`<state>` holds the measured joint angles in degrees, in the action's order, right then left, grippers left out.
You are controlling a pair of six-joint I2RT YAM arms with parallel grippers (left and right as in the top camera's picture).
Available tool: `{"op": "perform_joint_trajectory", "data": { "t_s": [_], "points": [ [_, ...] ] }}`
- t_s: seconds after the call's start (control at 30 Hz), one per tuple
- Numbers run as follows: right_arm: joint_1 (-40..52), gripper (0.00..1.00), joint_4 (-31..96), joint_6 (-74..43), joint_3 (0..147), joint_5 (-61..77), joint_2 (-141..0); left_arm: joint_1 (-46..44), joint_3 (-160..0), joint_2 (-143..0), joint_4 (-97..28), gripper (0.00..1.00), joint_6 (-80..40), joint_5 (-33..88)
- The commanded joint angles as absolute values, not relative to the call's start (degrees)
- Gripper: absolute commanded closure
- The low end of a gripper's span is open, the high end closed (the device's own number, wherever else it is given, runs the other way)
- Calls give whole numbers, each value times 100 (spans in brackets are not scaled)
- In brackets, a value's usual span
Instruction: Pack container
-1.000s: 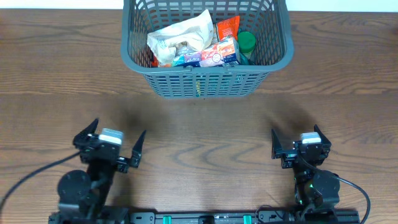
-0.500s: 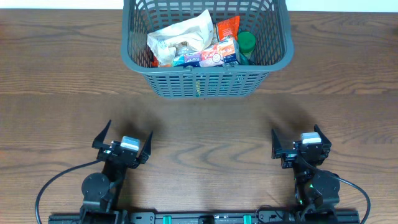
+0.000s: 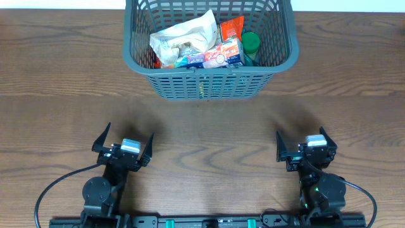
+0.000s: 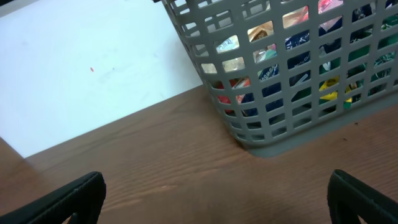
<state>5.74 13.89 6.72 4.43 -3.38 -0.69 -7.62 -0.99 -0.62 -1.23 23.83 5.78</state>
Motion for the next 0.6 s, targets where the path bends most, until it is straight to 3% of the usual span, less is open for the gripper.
{"op": "perform_joint_trajectory", "data": {
  "t_s": [0.0,0.57],
  "points": [
    [637,1,1404,738,429,-298,-32,-781,-23,-43,-355,1,2283,644],
    [637,1,1402,735,429,-298,-32,-781,-23,-148,-355,1,2283,642]
  ]
}}
